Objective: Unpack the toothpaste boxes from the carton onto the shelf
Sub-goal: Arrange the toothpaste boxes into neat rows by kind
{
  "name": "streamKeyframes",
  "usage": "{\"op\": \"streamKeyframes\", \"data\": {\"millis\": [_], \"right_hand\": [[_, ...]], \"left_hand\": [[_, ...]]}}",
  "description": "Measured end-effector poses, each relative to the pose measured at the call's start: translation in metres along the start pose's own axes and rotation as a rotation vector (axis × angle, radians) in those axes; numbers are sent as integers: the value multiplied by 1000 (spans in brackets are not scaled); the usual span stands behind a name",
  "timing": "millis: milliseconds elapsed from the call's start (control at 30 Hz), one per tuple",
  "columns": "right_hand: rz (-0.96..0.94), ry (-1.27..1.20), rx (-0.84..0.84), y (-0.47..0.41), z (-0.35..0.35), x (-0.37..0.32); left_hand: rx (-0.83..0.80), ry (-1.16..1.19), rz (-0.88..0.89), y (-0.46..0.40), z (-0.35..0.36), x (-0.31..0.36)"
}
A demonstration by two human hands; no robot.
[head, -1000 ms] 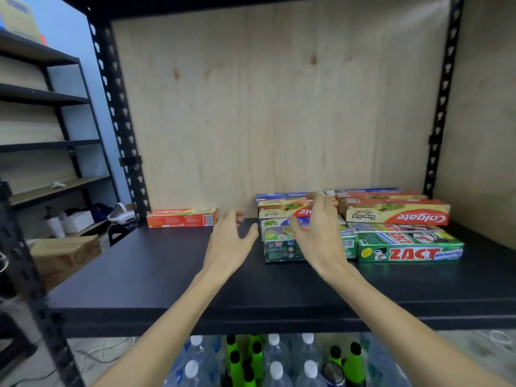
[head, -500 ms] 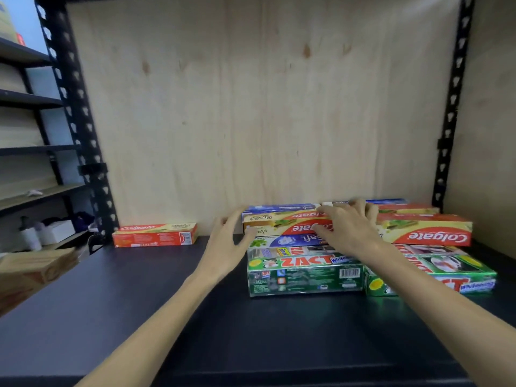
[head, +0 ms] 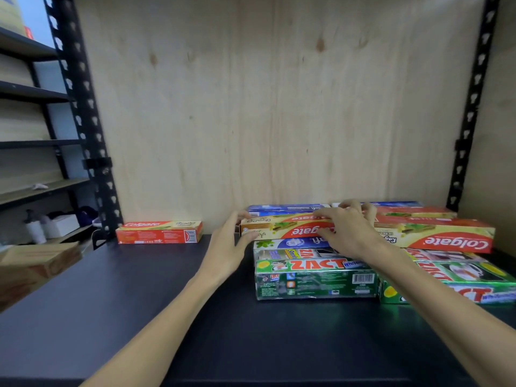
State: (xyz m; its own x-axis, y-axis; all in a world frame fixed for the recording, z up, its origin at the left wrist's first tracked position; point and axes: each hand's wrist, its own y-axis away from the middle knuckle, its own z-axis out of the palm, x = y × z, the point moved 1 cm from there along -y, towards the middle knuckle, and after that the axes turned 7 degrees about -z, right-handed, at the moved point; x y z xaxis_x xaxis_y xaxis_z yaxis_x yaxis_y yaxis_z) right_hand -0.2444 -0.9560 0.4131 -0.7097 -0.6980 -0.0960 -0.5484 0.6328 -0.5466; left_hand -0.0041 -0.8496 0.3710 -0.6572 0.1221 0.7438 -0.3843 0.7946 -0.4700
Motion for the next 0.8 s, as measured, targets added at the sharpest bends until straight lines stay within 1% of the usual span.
{"op": "streamKeyframes", "data": {"millis": [67,133,167,233,300,367,500,700,800], "right_hand": [[-3,-9,11,1,1,-4],[6,29,68,1,-3,-12],[15,49,71,1,-4,-15],[17,57,11,-2,-5,-25],[62,-116,-109,-4,0,-34],[61,-282,-137,-7,7,-46],[-37,-259,-95,-13,7,-87],[-112,-191,-172,-22,12,-157],[-171,-120,-241,-19,19,-183]], "left_hand": [[31,6,-6,4,-9,-1],[48,10,-18,10,-20,-3],[52,9,-20,14,-27,-4],[59,3,-23,24,-43,-8],[82,-9,-47,35,-63,-13],[117,-12,-77,47,-83,-17],[152,-38,-128,70,-125,-29],[131,-163,-224,99,-191,-52],[109,-208,-272,111,-211,-64]]}}
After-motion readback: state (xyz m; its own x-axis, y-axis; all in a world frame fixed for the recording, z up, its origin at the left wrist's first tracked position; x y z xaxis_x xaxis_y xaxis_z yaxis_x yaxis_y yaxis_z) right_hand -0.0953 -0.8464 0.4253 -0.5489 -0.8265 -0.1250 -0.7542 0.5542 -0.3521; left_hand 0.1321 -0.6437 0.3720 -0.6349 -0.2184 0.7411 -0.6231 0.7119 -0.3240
